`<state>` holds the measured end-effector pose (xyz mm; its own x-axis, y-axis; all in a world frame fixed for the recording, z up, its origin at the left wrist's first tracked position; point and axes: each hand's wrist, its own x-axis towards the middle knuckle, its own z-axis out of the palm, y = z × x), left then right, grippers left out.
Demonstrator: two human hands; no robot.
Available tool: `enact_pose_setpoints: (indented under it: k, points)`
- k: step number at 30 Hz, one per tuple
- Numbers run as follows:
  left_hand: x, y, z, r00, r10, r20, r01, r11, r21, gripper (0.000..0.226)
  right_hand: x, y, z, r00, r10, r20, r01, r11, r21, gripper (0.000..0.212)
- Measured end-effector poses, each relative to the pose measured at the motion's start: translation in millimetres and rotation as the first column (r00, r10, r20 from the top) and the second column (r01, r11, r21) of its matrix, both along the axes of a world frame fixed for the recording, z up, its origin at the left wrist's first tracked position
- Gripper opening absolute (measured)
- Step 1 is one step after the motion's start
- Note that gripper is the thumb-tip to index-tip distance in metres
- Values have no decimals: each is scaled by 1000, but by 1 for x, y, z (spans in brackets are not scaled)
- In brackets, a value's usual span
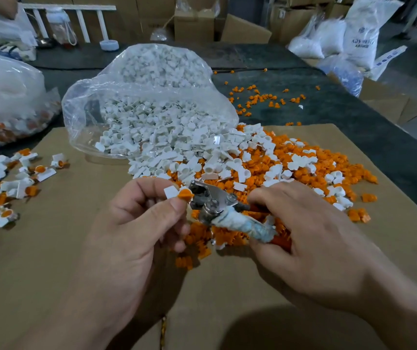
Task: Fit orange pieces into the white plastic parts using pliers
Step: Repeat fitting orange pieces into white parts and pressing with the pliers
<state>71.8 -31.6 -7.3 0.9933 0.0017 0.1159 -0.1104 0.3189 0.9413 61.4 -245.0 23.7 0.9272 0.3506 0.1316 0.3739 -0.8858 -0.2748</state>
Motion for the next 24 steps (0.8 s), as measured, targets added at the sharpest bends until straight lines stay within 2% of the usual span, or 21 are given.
enact_pose_setpoints:
  k: [12,18,24]
  points:
    - [1,5,-1,998,-26,50,22,997,72,16,1,-4,-2,1000,19,-11,-18,998,53,39]
    - [2,7,-2,995,-14,103,-5,984,179,14,0,-5,0,999,39,-28,-38,998,41,32]
    - [2,10,1,990,-70,125,39,972,232,14,0,-5,2,998,55,-35,-53,998,30,35]
